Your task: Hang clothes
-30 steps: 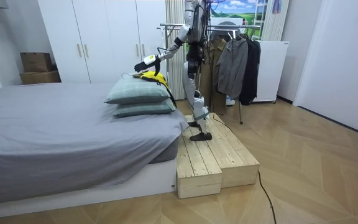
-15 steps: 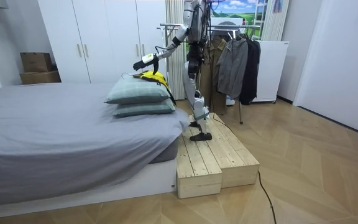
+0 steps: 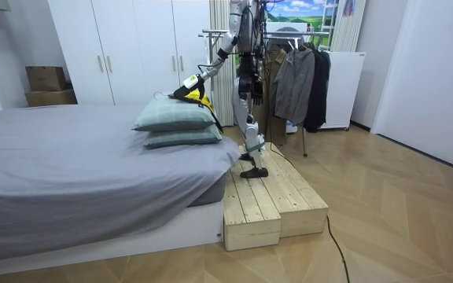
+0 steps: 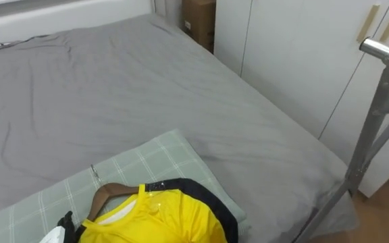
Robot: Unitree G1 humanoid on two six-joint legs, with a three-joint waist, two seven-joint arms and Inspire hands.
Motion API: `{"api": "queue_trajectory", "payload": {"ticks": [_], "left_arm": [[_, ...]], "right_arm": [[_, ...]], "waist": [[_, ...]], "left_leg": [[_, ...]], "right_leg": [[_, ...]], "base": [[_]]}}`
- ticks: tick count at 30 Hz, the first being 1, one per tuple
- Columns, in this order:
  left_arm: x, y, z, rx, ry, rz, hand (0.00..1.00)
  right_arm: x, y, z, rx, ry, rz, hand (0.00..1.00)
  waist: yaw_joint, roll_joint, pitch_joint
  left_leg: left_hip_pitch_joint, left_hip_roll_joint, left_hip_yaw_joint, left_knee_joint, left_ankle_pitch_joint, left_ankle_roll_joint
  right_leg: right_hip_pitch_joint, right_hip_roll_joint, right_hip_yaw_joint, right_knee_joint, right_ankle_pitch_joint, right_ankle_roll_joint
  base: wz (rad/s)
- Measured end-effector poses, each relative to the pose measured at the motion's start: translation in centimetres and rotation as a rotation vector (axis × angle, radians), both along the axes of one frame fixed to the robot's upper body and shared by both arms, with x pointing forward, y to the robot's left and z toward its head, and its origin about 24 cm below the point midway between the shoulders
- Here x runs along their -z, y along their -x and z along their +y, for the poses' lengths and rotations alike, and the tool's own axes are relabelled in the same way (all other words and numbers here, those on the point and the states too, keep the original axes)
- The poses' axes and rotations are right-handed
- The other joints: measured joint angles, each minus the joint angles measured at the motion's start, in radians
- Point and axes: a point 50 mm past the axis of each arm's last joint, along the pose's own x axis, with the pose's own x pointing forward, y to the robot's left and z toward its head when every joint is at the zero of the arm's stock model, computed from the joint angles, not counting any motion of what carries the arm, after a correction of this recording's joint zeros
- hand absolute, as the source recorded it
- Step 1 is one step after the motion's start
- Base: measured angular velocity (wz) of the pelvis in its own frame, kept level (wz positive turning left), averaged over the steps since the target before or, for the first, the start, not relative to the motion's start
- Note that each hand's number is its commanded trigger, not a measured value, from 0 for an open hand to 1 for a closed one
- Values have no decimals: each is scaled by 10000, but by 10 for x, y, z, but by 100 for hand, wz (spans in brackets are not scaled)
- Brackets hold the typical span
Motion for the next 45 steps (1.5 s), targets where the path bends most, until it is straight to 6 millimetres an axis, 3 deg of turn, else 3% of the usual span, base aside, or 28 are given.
{"api": "queue_trajectory", "payload": {"ticks": [8, 16, 20, 22, 29, 33, 45], "left_arm": [[2, 4, 8, -422, -43, 225, 0], [4, 6, 8, -483, -115, 310, 0], [2, 3, 9, -534, -136, 187, 0], [2, 3, 10, -546, -171, 185, 0], [-2, -2, 14, -633, -259, 32, 0], [-6, -11, 14, -655, -380, -40, 0], [-10, -19, 20, -666, -531, -56, 0]], "right_arm": [[-1, -23, 1, -752, 320, -432, 0], [0, -24, 5, -960, 201, -412, 0], [1, -16, 7, -822, 116, -267, 0], [1, -15, 7, -724, 111, -262, 0], [1, -15, 7, -527, 193, -310, 0], [1, -15, 10, -876, 218, -209, 0], [2, -18, 11, -1029, 237, -225, 0]], "waist": [[35, -63, -17], [102, -237, 5], [259, -448, -101], [287, -524, -112], [352, -681, -14], [496, -679, -2], [492, -646, 15]], "left_leg": [[-340, 24, 28, 40, 19, 5], [-371, 22, 33, 26, 29, -7], [-502, 28, 55, 30, 50, -16], [-499, 38, 78, 36, 59, -20], [-501, 49, 173, 53, 59, -21], [-542, 61, 215, 57, 59, -21], [-693, 77, 219, 210, 59, -21]], "right_leg": [[-369, 5, -5, 94, 38, -58], [-410, 12, 29, 76, 34, -55], [-556, 19, 97, 91, 37, -58], [-554, 22, 106, 98, 37, -58], [-561, 25, 86, 93, 51, -80], [-628, 57, 203, 93, 77, -115], [-709, 57, 208, 73, 95, -137]], "base": [[-2], [0], [-2], [0], [0], [-5], [0]]}}
